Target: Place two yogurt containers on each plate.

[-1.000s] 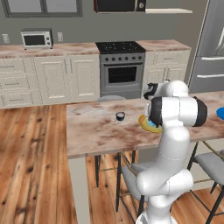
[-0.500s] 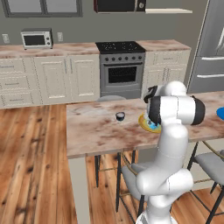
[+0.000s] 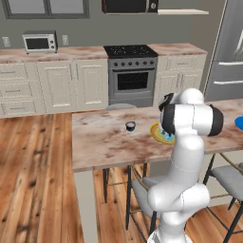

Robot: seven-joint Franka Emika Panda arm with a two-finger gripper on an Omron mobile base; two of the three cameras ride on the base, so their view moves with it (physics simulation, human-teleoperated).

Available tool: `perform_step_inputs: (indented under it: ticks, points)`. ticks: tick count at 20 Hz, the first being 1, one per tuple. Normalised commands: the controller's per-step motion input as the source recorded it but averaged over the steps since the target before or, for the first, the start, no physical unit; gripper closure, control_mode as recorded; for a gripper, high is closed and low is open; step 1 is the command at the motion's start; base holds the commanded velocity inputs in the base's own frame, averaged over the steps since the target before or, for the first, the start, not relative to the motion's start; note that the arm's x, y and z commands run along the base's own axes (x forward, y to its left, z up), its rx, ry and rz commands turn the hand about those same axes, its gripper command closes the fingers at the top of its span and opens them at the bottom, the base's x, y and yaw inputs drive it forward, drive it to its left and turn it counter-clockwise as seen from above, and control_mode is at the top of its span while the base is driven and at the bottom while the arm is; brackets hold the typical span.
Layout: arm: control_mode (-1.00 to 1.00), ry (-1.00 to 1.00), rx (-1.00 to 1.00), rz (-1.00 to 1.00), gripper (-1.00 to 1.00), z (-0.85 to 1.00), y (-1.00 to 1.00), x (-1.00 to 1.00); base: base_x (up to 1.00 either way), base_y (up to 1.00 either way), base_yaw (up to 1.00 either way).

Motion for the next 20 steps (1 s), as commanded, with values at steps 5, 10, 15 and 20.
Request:
perform_step_inputs:
  ticks: [5, 10, 15, 20]
  points:
    - [-1.0, -0.11, 0.0, 0.0, -1.0, 0.15, -0.02, 0.0, 0.0, 0.0, 0.0]
    - [-1.0, -0.13, 0.0, -0.03, -1.0, 0.37, 0.07, 0.0, 0.0, 0.0, 0.0]
    - [-1.0, -0.17, -0.01, -0.26, -1.0, 0.51, 0.52, 0.0, 0.0, 0.0, 0.0]
    - [-1.0, -0.07, -0.1, -0.45, -1.0, 0.34, 0.99, -0.03, 0.0, 0.0, 0.0]
